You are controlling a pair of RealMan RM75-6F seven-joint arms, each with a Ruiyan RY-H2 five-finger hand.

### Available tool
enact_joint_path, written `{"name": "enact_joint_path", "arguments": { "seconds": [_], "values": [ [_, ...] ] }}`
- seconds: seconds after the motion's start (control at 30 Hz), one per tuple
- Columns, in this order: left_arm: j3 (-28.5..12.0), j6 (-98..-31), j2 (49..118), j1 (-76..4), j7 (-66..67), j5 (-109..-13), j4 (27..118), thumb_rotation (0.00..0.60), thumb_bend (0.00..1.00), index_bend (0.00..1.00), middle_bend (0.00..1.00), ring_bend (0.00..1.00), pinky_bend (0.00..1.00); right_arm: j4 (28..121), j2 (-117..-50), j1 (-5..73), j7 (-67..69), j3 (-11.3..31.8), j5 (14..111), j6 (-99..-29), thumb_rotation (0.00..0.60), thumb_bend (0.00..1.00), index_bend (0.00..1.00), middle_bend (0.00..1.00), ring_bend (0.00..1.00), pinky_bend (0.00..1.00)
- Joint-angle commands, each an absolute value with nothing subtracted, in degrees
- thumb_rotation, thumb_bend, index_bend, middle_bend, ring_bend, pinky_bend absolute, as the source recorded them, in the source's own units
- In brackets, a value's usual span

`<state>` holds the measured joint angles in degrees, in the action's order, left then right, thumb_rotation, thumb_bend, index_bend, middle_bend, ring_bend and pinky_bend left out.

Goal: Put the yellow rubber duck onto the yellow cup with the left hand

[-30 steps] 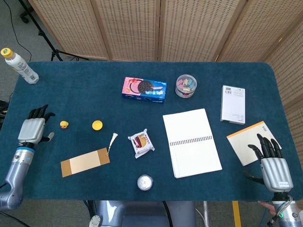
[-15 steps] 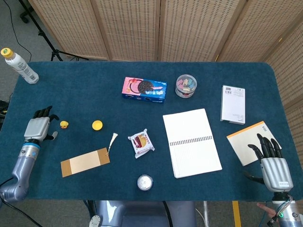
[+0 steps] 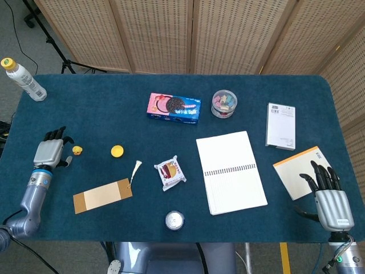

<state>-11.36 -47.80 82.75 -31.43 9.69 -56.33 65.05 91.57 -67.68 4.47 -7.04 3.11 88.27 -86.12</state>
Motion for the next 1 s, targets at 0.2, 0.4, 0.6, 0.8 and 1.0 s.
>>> {"name": "enact_joint_path", "arguments": {
  "seconds": [0.2, 0.4, 0.6, 0.8, 1.0],
  "values": [
    [-11.2, -47.4, 83.8, -32.0, 9.4, -56.0, 63.5, 0.600, 0.37, 0.36, 0.00, 0.00, 0.00, 91.5, -67.8, 4.5, -7.1, 3.2, 88.2, -86.1, 0.600, 0.00, 0.21, 0.00, 0.00, 0.00],
    [-11.2, -47.1, 84.4, -32.2, 8.8, -56.0, 62.7, 0.600, 0.39, 0.38, 0.00, 0.00, 0.00, 91.5, -67.8, 4.5, -7.0, 3.2, 88.2, -86.2, 0.600, 0.00, 0.21, 0.00, 0.00, 0.00],
    [-11.2, -46.9, 85.0, -32.5, 8.5, -56.0, 61.9, 0.600, 0.40, 0.39, 0.00, 0.00, 0.00, 91.5, -67.8, 4.4, -6.9, 3.2, 88.2, -86.3, 0.600, 0.00, 0.21, 0.00, 0.00, 0.00],
    [-11.1, -46.7, 85.9, -32.7, 8.4, -55.8, 60.7, 0.600, 0.40, 0.39, 0.00, 0.00, 0.00, 91.4, -67.7, 4.4, -6.7, 3.2, 88.2, -86.3, 0.600, 0.00, 0.21, 0.00, 0.00, 0.00],
    [-11.0, -46.7, 86.6, -32.7, 8.4, -55.8, 59.7, 0.600, 0.43, 0.40, 0.00, 0.00, 0.00, 91.4, -67.7, 4.4, -6.7, 3.2, 88.3, -86.4, 0.600, 0.00, 0.21, 0.00, 0.00, 0.00]
  ]
}}
